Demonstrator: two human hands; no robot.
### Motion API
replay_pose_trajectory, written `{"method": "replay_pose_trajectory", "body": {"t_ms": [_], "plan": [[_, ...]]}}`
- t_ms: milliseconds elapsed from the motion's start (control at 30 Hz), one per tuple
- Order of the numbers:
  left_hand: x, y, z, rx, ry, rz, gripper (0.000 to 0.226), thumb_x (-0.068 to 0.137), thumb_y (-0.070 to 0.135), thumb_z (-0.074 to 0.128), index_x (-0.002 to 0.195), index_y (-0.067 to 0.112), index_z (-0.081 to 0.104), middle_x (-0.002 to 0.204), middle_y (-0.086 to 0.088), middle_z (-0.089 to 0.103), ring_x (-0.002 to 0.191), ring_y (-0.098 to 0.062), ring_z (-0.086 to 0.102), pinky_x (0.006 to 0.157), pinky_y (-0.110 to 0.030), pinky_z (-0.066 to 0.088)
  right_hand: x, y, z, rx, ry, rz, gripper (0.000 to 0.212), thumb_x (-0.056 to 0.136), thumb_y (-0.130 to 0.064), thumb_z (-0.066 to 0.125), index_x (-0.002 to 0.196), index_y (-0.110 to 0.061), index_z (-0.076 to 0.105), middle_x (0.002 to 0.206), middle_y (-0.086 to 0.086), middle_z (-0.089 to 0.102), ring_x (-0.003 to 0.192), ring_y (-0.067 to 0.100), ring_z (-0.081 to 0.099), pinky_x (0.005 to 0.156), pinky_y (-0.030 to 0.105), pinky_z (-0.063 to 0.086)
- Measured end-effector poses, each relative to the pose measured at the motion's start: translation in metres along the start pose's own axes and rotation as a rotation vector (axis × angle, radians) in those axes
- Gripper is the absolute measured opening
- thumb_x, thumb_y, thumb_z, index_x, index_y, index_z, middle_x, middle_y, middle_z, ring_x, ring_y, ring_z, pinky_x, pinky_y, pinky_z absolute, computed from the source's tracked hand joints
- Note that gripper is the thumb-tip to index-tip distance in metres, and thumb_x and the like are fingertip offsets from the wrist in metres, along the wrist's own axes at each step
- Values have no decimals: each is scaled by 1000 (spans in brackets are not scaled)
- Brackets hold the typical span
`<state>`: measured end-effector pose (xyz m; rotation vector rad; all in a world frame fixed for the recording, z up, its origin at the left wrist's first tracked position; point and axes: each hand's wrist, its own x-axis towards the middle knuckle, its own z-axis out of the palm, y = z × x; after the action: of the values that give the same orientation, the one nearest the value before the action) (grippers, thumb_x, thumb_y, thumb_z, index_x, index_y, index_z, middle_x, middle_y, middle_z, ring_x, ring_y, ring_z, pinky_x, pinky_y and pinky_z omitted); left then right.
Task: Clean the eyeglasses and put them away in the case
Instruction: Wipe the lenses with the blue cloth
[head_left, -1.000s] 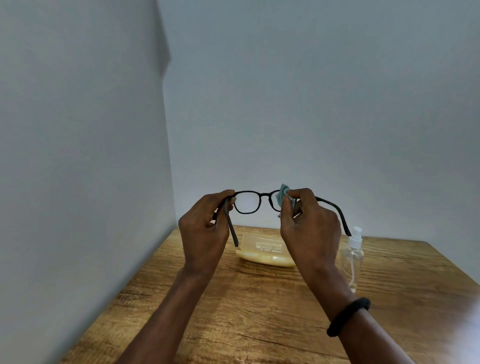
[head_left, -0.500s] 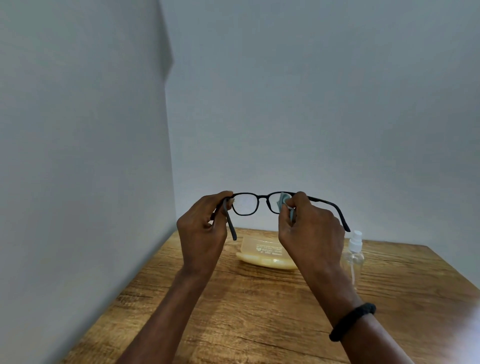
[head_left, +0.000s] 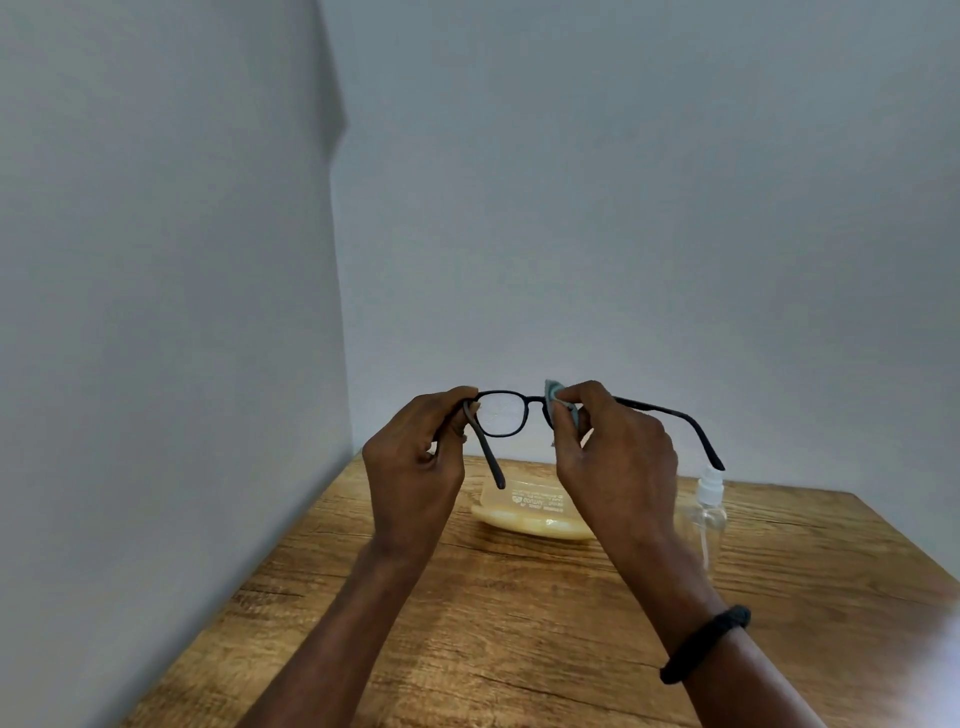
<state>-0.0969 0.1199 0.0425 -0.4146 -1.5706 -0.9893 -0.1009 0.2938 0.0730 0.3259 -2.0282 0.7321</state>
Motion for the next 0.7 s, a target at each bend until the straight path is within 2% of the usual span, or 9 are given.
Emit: {"method": "replay_pose_trajectory", "body": {"t_ms": [67, 167, 233, 333, 400, 467, 567, 700], "plan": [[1, 0, -2, 5, 7, 1, 31, 92, -3, 71, 113, 20, 74, 99, 9, 75, 88, -13, 74, 70, -43, 62, 0, -1, 0, 11, -64, -13, 15, 95, -35, 62, 100, -23, 69, 72, -6, 71, 60, 16, 65, 54, 30, 50], [3, -1, -4, 1, 22, -8, 34, 92, -5, 70, 112, 22, 74, 98, 10, 76, 87, -12, 74, 69, -41, 62, 2, 0, -2, 18, -118, 7, 12, 94, -33, 62, 99, -24, 70, 71, -10, 69, 60, 10, 60, 50, 19, 37], [4, -2, -4, 2, 24, -16, 36, 91, -7, 70, 112, 22, 75, 99, 10, 76, 89, -12, 74, 69, -41, 62, 2, 0, -4, -56, -102, 46, 9, 93, -30, 62, 97, -23, 67, 66, -12, 58, 60, 12, 52, 50, 21, 31], [4, -2, -4, -2, 18, -10, 42, 89, -11, 70, 111, 24, 73, 99, 12, 75, 90, -12, 74, 69, -41, 62, 1, -1, -5, -176, -70, 105, 11, 96, -31, 58, 98, -21, 60, 57, -16, 37, 58, 15, 44, 58, 29, 36], [4, -2, -4, -5, 11, 4, 43, 89, -12, 70, 111, 24, 73, 98, 13, 74, 88, -12, 74, 67, -42, 62, 0, -2, -6, -182, -34, 130, 13, 98, -32, 57, 98, -19, 58, 53, -18, 29, 54, 15, 41, 57, 31, 37], [3, -3, -3, -11, 3, 6, 43, 88, -12, 70, 112, 23, 73, 98, 11, 75, 86, -12, 74, 67, -43, 62, 1, 1, -5, -133, -6, 151, 15, 100, -33, 56, 99, -19, 58, 54, -16, 38, 52, 15, 46, 54, 28, 37], [1, -5, 1, -17, -4, 4, 39, 88, -12, 70, 112, 18, 75, 99, 9, 76, 87, -11, 74, 70, -42, 63, 3, 5, -2, 32, -2, 165, 16, 101, -36, 56, 100, -20, 58, 68, -5, 64, 57, 15, 60, 50, 28, 42], [-1, -4, 2, 6, 3, 6, 33, 92, -4, 68, 112, 21, 75, 98, 14, 75, 89, -8, 74, 72, -29, 62, 0, 3, 4, 168, -91, 126, 8, 99, -34, 59, 100, -26, 62, 69, -9, 69, 66, 8, 69, 58, 31, 54]]}}
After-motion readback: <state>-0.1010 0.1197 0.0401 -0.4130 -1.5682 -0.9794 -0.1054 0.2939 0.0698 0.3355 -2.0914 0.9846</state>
